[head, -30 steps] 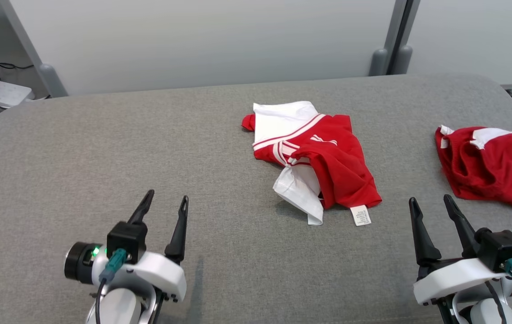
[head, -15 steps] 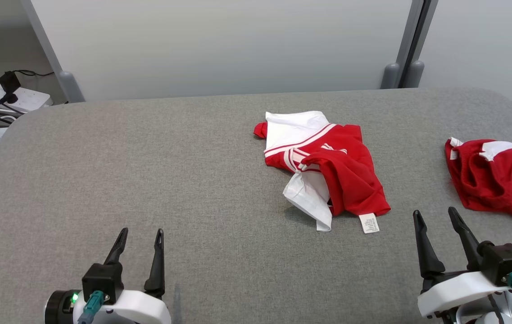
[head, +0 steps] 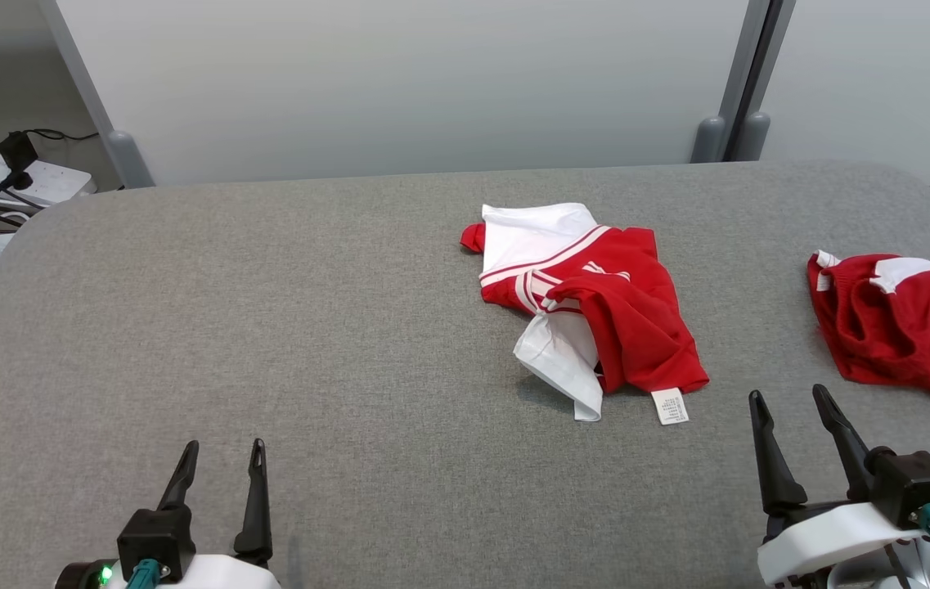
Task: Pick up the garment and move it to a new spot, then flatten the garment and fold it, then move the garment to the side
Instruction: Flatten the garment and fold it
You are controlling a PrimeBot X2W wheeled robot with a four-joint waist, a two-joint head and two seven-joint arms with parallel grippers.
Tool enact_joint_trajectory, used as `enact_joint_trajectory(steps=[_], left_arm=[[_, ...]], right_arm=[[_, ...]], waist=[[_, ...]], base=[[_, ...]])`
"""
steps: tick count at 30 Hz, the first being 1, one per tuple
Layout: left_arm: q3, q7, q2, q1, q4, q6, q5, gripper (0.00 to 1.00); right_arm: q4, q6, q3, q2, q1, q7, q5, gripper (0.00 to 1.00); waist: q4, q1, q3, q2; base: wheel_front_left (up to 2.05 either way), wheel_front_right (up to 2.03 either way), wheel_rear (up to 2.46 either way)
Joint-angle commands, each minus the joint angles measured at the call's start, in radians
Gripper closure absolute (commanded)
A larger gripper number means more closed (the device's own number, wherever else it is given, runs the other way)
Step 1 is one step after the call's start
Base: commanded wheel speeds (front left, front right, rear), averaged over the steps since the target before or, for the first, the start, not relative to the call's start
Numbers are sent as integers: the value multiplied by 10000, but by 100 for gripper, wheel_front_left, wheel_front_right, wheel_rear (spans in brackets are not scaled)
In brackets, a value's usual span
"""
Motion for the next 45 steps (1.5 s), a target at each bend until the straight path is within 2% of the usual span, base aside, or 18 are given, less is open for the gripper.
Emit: enact_joint_trajectory(steps=[1, 5, 10, 16, 28, 38, 39, 40, 45], left_arm=[[367, -103, 19, -282, -317, -51, 84, 0], [347, -103, -62, -318, -300, -162, 147, 0], [257, -103, -130, -433, -243, -278, 117, 0], [-41, -103, -164, -598, -279, -395, 121, 0], [-576, -103, -174, -968, -451, -400, -768, 0], [-1139, -103, -175, -1286, -508, -250, -1336, 0], [-1230, -103, -175, -1342, -526, -232, -1429, 0], [-1272, -103, -175, -1377, -543, -229, -1448, 0], [-1402, -103, -175, -1441, -568, -216, -1524, 0]], right_arm=[[-271, 31, 223, -29, -200, -61, -114, 0], [-293, 31, 498, -25, -245, 15, -177, 0], [-219, 31, 1731, -72, -672, 271, -239, 0], [932, 31, 2533, -171, -1710, 399, -423, 0], [3881, 31, 1528, -187, -3347, 147, -1207, 0], [5827, 31, 719, -328, -4505, 319, -2360, 0], [6111, 31, 677, -276, -4734, 318, -2546, 54], [6211, 31, 703, -221, -4854, 283, -2535, 100], [6406, 31, 1289, 17, -5312, 123, -2118, 100]], waist=[[14, 0, 11, 0], [88, 0, 43, 0], [348, 0, 148, 0], [1097, 0, 352, 0], [2899, 0, 1194, 0], [3454, 0, 1828, 0], [3499, 0, 1872, 0], [3514, 0, 1892, 0], [3530, 0, 1909, 0]], base=[[0, 0, 0], [0, 0, 0], [0, 0, 0], [0, 0, 0], [0, 0, 0], [0, 0, 0], [0, 0, 0], [0, 0, 0], [0, 0, 0]])
